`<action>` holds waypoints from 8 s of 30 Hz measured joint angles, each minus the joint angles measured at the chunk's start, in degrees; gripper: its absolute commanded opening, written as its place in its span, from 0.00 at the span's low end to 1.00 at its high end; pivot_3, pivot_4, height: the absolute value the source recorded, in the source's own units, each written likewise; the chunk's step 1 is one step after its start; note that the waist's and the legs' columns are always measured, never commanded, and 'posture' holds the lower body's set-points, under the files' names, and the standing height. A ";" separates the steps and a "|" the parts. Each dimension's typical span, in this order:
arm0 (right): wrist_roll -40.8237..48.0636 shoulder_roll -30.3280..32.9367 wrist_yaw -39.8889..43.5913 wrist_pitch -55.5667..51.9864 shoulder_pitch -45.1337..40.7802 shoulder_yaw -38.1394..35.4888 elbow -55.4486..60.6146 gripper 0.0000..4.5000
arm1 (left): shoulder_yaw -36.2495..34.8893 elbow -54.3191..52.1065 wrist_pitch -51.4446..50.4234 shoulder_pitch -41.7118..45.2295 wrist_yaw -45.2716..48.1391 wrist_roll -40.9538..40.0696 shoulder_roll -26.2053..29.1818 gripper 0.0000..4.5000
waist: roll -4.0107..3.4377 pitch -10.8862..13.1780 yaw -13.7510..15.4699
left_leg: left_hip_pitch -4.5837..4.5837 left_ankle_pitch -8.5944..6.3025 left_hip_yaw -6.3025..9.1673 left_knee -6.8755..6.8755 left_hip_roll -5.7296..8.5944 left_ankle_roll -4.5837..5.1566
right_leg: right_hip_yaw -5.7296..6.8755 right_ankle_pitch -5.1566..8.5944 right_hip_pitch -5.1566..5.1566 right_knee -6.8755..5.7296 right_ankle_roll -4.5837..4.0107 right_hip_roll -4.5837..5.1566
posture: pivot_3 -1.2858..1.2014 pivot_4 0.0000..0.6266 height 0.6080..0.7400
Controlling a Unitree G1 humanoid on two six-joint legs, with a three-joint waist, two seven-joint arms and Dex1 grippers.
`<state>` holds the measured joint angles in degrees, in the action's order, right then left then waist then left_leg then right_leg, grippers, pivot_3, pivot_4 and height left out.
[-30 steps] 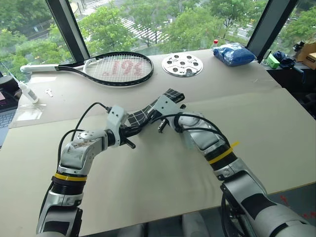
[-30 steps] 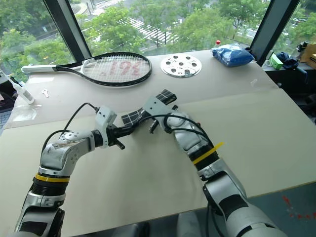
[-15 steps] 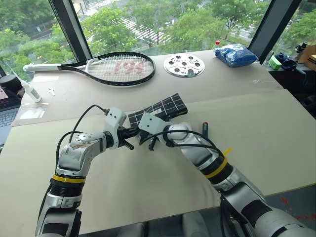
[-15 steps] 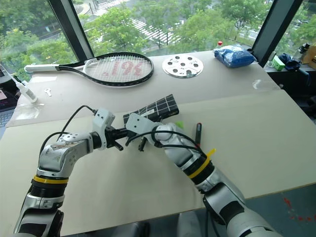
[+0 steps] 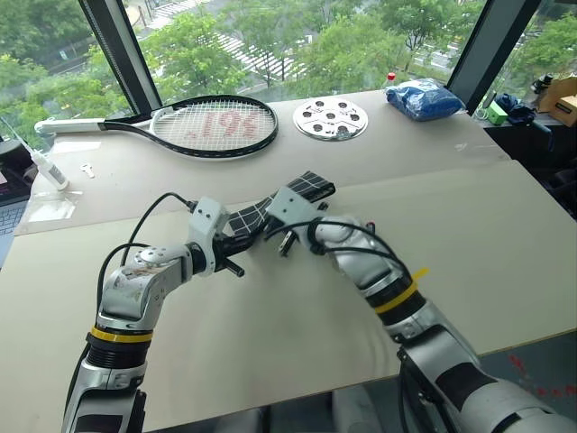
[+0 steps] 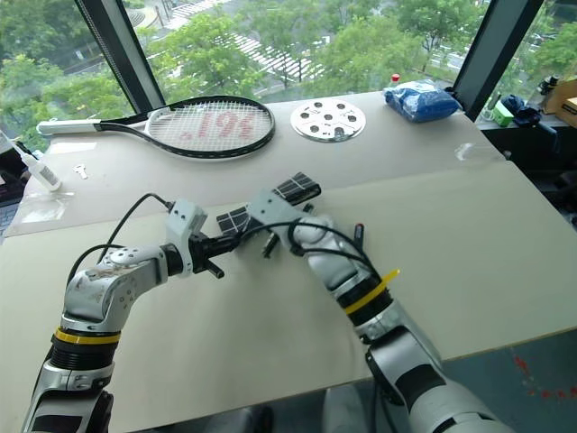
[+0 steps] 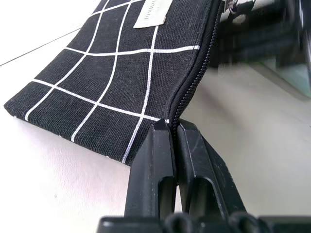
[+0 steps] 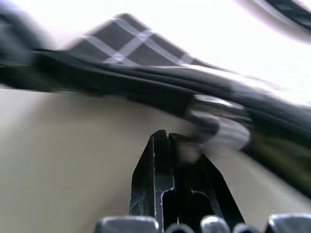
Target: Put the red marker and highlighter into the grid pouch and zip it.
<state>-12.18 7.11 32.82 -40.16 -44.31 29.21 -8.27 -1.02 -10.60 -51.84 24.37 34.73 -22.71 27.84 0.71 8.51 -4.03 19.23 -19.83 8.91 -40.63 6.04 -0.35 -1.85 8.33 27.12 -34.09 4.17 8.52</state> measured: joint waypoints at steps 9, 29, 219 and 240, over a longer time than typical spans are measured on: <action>-2.99 -0.38 -0.84 0.54 1.23 4.21 0.89 0.00 | -0.07 0.01 -0.73 0.00 -0.36 0.00 0.20 0.00 | 0.00 0.00 0.33 | -0.02 0.00 0.00 -0.11 0.02 -0.02 | -0.01 -0.05 -0.02 -0.01 -0.03 -0.01 | 0.52 0.24 1.00; 30.17 19.01 14.70 -25.36 6.94 -33.87 30.83 0.61 | -0.49 -2.18 -1.10 0.88 6.72 -4.68 6.00 0.00 | 0.01 0.01 1.88 | 0.00 -0.02 -0.15 -0.09 0.02 0.01 | 0.01 -0.06 -0.08 0.04 -0.03 -0.03 | 0.52 0.24 1.00; -28.24 30.94 -23.35 88.28 -6.54 2.87 -22.87 0.13 | 7.46 -0.99 0.53 5.43 13.08 -2.19 10.08 0.00 | 0.24 0.16 1.17 | -0.06 -0.03 -1.29 -0.10 -0.11 0.05 | -0.37 -0.32 -0.07 0.25 -0.01 -0.16 | 0.52 0.24 1.00; -13.61 32.20 -1.57 82.70 -7.10 -4.38 -20.84 0.88 | 6.36 -0.98 -0.53 5.68 12.25 -3.84 7.83 0.00 | 0.24 0.16 1.23 | -0.06 -0.03 -1.28 -0.11 -0.12 0.05 | -0.38 -0.32 -0.07 0.23 -0.01 -0.17 | 0.52 0.24 1.00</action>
<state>-25.79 39.31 31.25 42.54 -51.42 24.83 -29.11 5.34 -11.59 -52.37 30.04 46.98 -26.54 35.68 0.95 8.66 -2.80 19.18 -19.86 7.63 -40.74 5.92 -0.30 -2.23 8.02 27.06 -33.86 4.17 8.35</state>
